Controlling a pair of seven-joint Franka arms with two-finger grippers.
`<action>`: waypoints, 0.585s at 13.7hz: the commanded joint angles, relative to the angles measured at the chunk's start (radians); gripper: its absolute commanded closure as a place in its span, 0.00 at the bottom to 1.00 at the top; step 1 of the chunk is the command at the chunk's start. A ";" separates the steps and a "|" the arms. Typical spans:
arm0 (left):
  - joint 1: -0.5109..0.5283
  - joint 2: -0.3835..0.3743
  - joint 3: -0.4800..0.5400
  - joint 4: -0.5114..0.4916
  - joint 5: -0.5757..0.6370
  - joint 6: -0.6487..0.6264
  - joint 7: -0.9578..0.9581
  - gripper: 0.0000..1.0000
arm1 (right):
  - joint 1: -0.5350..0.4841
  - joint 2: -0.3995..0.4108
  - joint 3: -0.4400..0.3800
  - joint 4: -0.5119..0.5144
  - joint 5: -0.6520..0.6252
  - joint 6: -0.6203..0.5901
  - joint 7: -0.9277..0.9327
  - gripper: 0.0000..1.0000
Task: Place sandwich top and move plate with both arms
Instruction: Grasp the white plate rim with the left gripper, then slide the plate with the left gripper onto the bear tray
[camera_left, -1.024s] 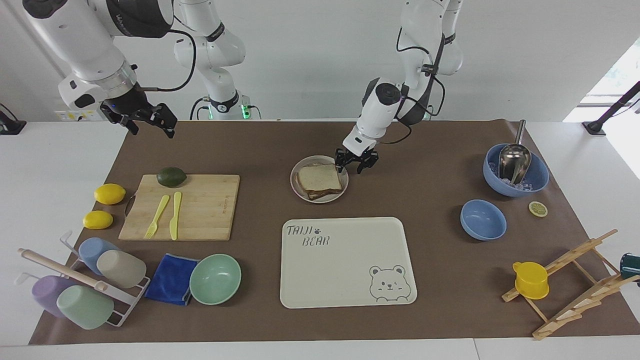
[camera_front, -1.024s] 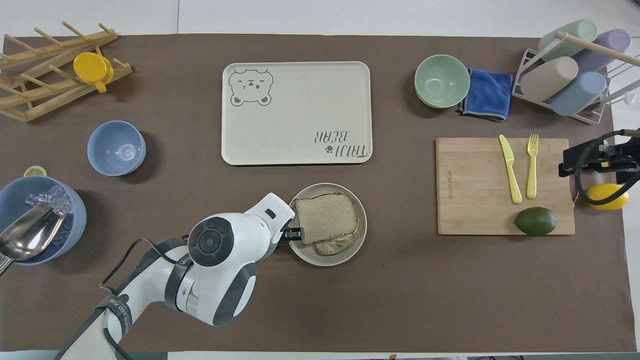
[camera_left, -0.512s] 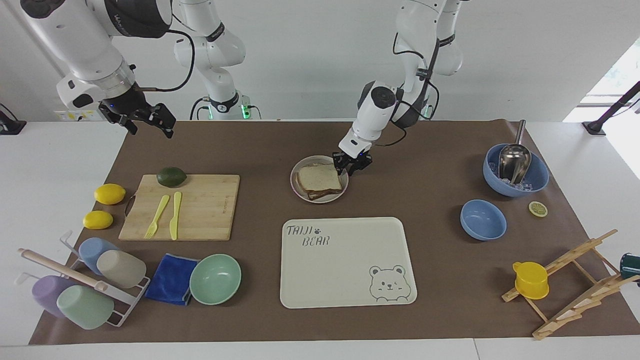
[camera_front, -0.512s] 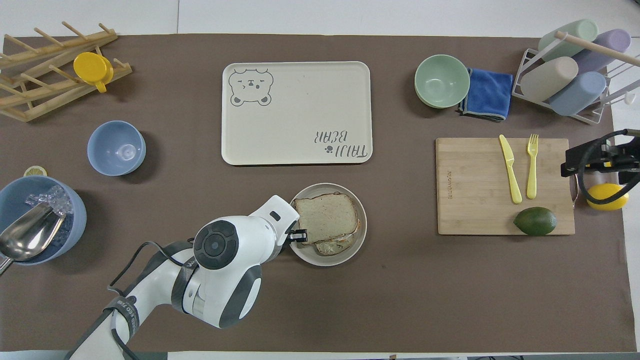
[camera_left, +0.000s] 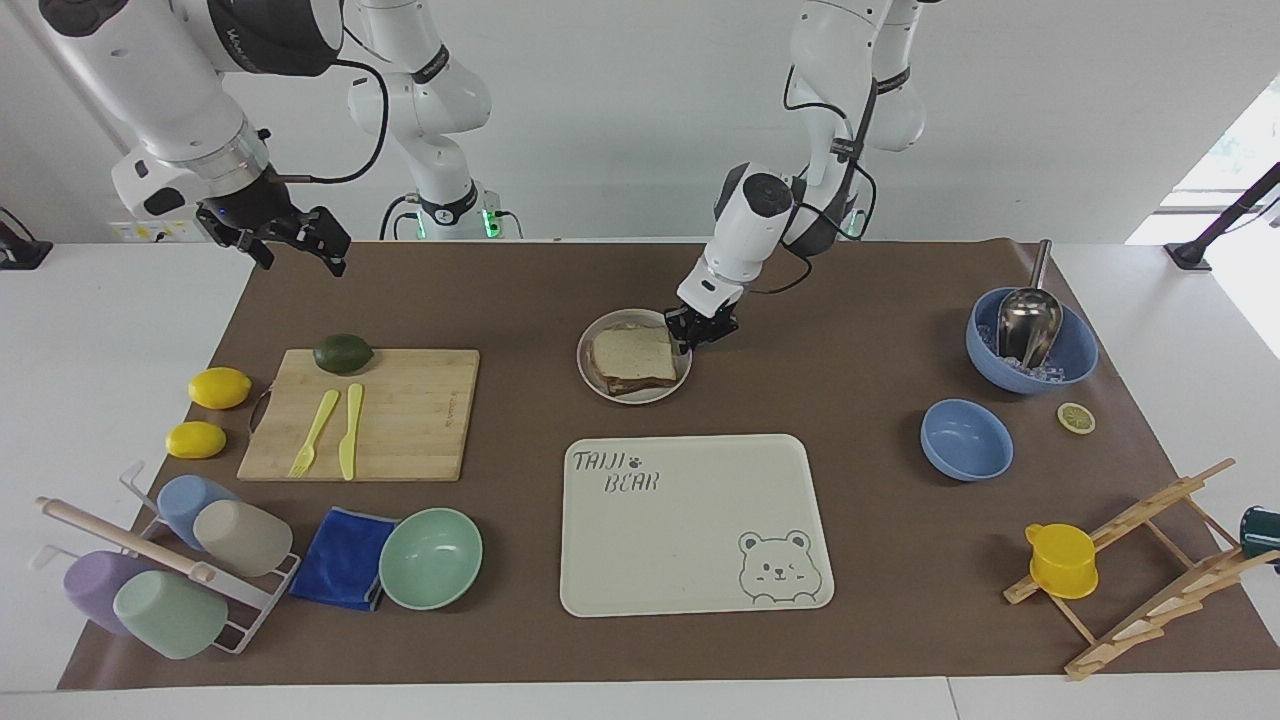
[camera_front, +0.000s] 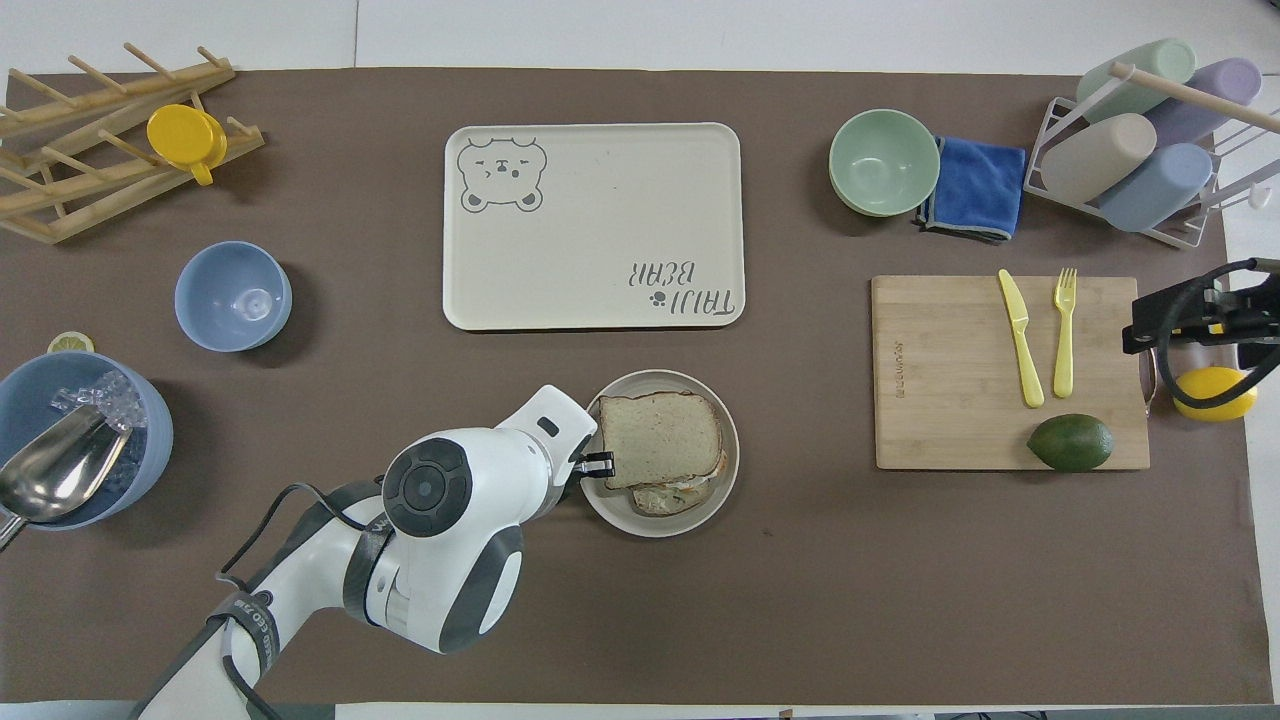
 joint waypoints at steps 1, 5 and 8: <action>-0.003 0.003 0.012 0.025 -0.047 -0.013 0.007 1.00 | -0.018 -0.016 0.010 -0.009 0.019 -0.007 -0.022 0.00; 0.159 -0.006 0.015 0.257 -0.061 -0.353 0.039 1.00 | -0.018 -0.016 0.010 -0.009 0.019 -0.007 -0.022 0.00; 0.253 0.051 0.015 0.429 -0.061 -0.481 0.047 1.00 | -0.018 -0.016 0.010 -0.009 0.019 -0.007 -0.022 0.00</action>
